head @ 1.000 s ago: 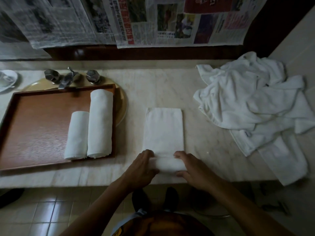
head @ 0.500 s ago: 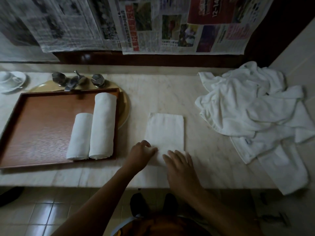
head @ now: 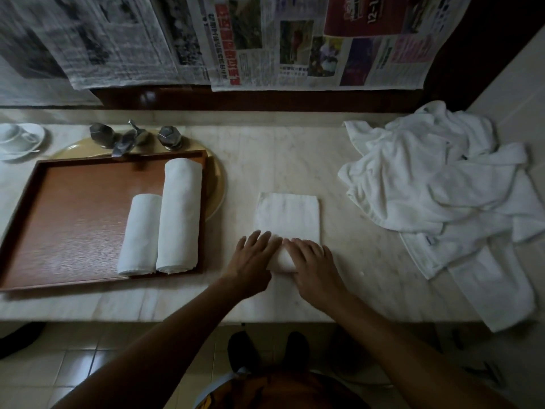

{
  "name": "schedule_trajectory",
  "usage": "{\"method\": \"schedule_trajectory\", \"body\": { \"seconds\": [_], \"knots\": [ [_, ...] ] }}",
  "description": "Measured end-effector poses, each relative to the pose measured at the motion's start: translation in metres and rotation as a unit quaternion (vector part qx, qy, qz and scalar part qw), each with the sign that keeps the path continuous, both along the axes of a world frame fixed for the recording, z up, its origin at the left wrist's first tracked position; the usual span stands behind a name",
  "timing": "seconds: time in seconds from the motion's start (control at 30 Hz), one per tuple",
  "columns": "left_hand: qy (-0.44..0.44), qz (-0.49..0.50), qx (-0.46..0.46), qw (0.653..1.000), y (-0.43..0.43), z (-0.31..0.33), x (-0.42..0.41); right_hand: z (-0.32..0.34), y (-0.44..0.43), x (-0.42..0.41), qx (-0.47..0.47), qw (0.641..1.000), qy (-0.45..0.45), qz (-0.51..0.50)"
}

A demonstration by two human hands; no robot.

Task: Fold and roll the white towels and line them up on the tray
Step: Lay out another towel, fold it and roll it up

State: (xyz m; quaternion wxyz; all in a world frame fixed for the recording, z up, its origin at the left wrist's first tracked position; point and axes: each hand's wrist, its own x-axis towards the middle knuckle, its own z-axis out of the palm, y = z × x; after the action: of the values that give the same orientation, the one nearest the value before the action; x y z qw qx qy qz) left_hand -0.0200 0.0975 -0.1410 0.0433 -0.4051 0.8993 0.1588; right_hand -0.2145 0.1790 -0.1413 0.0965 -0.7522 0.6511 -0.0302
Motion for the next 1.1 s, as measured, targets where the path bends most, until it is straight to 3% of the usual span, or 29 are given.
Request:
{"method": "schedule_trajectory", "body": {
  "seconds": [0.2, 0.3, 0.43, 0.63, 0.8, 0.9, 0.97, 1.03, 1.1],
  "knots": [
    [0.016, -0.028, 0.046, 0.998, 0.005, 0.008, 0.014, 0.014, 0.002, -0.013, 0.072, 0.995, -0.055, 0.039],
    [0.065, -0.026, 0.097, 0.993, 0.027, 0.005, 0.033, 0.023, 0.024, -0.01, 0.134, 0.986, -0.079, 0.054],
    [0.149, 0.027, 0.22, 0.964, 0.036, -0.001, 0.055, 0.047, 0.036, -0.01, 0.224, 0.969, -0.106, -0.005],
    [0.178, 0.138, 0.25, 0.942, 0.026, 0.006, 0.041, 0.054, 0.003, -0.016, 0.263, 0.956, -0.119, -0.04],
    [0.178, 0.214, 0.282, 0.918, 0.007, 0.004, 0.029, 0.037, -0.017, -0.011, 0.212, 0.973, -0.048, -0.073],
    [0.171, 0.253, 0.295, 0.905, 0.001, 0.009, 0.021, 0.036, -0.001, 0.002, 0.041, 0.995, -0.023, -0.089],
    [0.17, 0.267, 0.303, 0.899, 0.0, 0.011, 0.018, 0.032, 0.017, 0.014, -0.023, 0.995, -0.024, -0.098],
    [0.172, 0.273, 0.301, 0.897, 0.002, 0.014, 0.015, 0.025, 0.034, 0.028, 0.005, 0.995, -0.025, -0.099],
    [0.159, 0.278, 0.241, 0.916, 0.013, 0.016, 0.013, 0.017, 0.043, 0.032, 0.038, 0.996, -0.029, -0.081]
  ]
}}
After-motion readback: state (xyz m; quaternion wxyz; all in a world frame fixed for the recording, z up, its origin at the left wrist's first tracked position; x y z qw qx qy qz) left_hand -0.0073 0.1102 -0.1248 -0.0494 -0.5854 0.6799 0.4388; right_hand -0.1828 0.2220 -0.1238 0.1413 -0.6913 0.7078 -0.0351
